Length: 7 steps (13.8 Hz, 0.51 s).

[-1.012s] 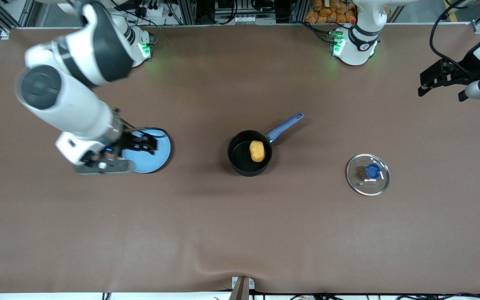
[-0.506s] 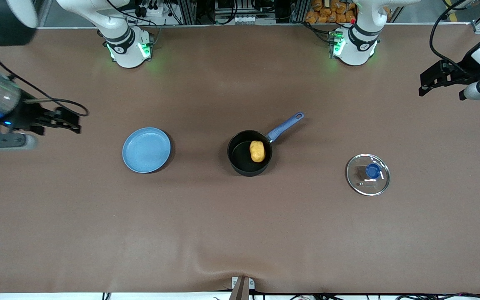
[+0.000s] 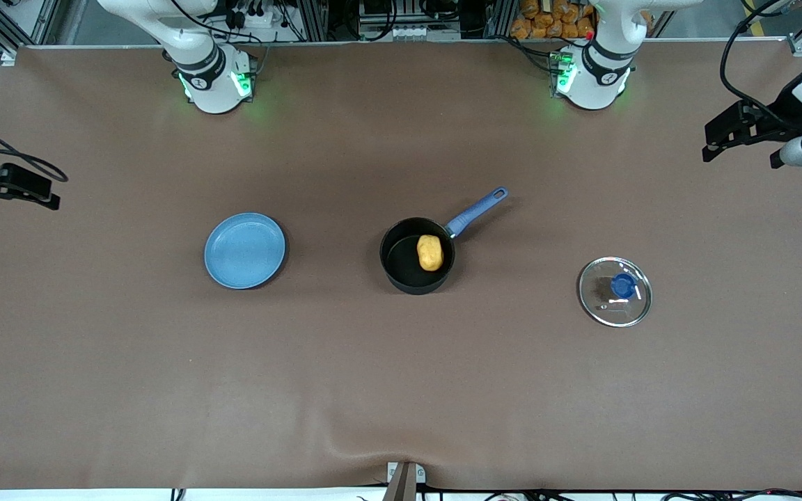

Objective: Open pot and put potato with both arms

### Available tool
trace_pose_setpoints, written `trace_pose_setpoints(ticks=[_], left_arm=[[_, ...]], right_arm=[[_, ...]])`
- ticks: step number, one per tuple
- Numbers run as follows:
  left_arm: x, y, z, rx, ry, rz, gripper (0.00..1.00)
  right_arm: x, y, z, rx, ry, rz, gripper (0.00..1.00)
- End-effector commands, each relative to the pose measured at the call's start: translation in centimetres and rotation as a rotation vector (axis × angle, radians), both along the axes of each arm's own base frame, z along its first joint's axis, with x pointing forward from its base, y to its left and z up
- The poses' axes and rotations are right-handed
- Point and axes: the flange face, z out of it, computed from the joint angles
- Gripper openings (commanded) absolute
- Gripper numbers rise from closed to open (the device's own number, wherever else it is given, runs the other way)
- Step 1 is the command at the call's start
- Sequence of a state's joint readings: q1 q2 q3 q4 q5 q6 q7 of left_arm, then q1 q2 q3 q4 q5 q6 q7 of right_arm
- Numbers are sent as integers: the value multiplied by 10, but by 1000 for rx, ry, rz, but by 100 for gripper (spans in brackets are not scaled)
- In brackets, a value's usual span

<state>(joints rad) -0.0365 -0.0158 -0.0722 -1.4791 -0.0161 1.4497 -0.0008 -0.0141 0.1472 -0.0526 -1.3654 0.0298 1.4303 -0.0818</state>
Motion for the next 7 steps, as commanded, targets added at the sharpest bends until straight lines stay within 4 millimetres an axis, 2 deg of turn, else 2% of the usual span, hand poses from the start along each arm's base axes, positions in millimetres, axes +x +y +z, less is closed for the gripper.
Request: trace_pose_setpoints(ticks=[1, 7], left_arm=[[-2, 1, 1, 21, -15, -2, 100], [3, 2, -5, 20, -7, -11, 100]], right_arm=[[-10, 4, 3, -1, 4, 16, 100], [-14, 7, 9, -2, -2, 26, 100]])
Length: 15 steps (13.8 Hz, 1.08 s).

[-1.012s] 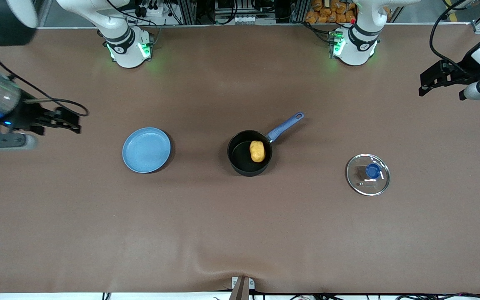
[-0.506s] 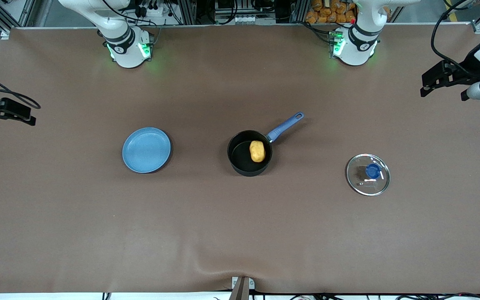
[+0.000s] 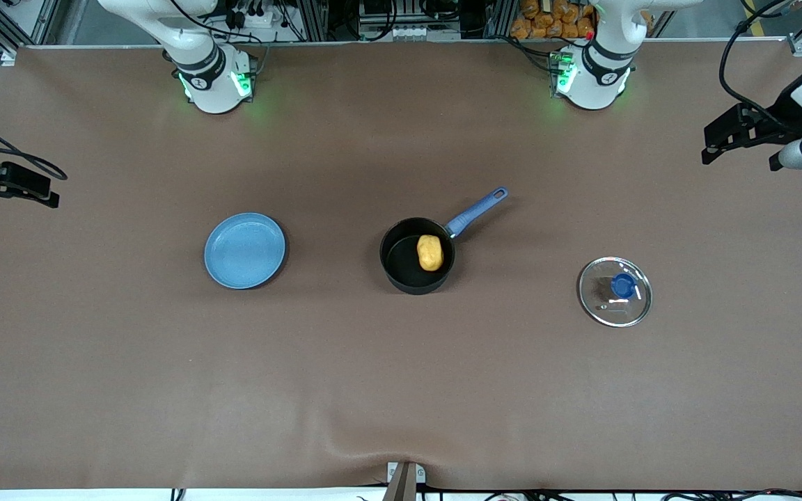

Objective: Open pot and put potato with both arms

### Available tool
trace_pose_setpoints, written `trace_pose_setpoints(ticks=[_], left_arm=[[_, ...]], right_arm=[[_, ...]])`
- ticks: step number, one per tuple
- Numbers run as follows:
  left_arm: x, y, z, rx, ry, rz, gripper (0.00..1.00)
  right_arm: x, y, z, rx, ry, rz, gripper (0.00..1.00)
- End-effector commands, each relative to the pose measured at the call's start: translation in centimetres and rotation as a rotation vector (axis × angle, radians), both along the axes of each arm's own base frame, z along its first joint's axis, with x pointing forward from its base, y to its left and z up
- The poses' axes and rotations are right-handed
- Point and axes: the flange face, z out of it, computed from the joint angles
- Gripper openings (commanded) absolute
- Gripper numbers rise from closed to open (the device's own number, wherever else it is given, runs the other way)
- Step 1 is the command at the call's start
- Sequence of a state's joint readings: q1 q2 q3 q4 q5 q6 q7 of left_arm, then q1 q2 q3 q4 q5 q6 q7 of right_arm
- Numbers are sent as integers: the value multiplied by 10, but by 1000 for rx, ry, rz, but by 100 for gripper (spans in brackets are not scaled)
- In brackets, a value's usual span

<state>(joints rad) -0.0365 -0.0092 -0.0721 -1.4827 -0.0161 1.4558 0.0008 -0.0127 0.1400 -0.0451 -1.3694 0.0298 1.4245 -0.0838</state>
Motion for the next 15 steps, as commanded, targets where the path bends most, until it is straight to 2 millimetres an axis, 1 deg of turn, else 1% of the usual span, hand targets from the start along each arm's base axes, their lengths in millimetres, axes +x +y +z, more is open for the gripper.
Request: trace_pose_setpoints(ticks=[1, 6, 8, 15], left_arm=[[0, 1, 0, 21, -12, -13, 100], [-1, -10, 0, 23, -8, -26, 100], [-5, -11, 4, 22, -13, -25, 100], [-4, -11, 3, 24, -8, -25, 100]], right_arm=[[-11, 3, 8, -4, -7, 16, 100], [-11, 3, 8, -4, -7, 16, 100], [-11, 5, 8, -4, -7, 19, 100], [-11, 8, 8, -7, -6, 25, 100]])
